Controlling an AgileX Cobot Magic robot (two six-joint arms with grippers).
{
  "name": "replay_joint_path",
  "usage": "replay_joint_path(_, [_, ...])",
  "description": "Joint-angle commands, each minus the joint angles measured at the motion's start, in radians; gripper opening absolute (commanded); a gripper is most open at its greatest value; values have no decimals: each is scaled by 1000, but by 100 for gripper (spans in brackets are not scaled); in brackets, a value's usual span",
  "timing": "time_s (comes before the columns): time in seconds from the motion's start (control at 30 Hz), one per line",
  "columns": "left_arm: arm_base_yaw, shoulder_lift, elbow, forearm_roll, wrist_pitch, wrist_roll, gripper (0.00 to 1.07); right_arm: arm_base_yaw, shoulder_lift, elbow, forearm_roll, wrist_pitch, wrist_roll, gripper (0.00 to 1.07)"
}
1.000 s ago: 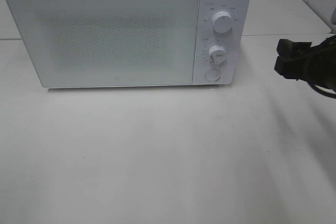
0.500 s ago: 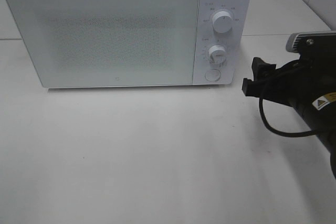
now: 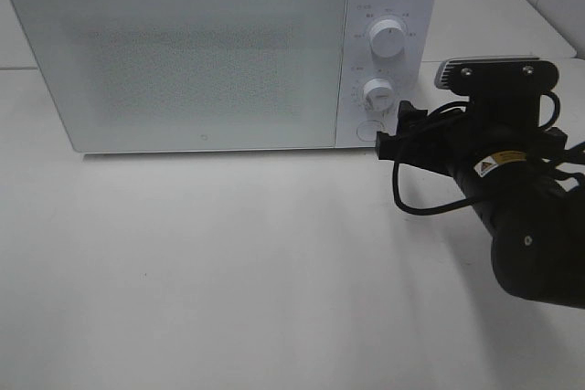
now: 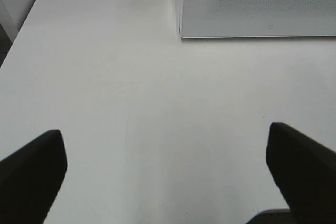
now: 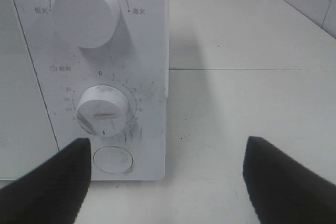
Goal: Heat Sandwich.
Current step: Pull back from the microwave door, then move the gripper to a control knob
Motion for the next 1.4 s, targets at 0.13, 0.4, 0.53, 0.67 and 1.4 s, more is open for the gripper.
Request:
replay_joint_path(0.13, [-6,-27,1,-9,-9,-6,98,4,45,-67,-5,-85,-28,76])
replay_joint_path(0.4, [-6,-27,1,-9,-9,-6,98,4,109,-159,-6,-56,-30,76])
replay_joint_path(0.53, [-6,-27,1,-9,-9,-6,98,4,138,-197,-7,-42,-37,76])
replay_joint_path(0.67, [-6,-27,1,-9,-9,-6,98,3,169,-234,-7,-15,-49,76])
replay_joint_path(1.4, [-6,-27,1,-9,-9,-5,98,-10,271,-359,0,64,-51,75])
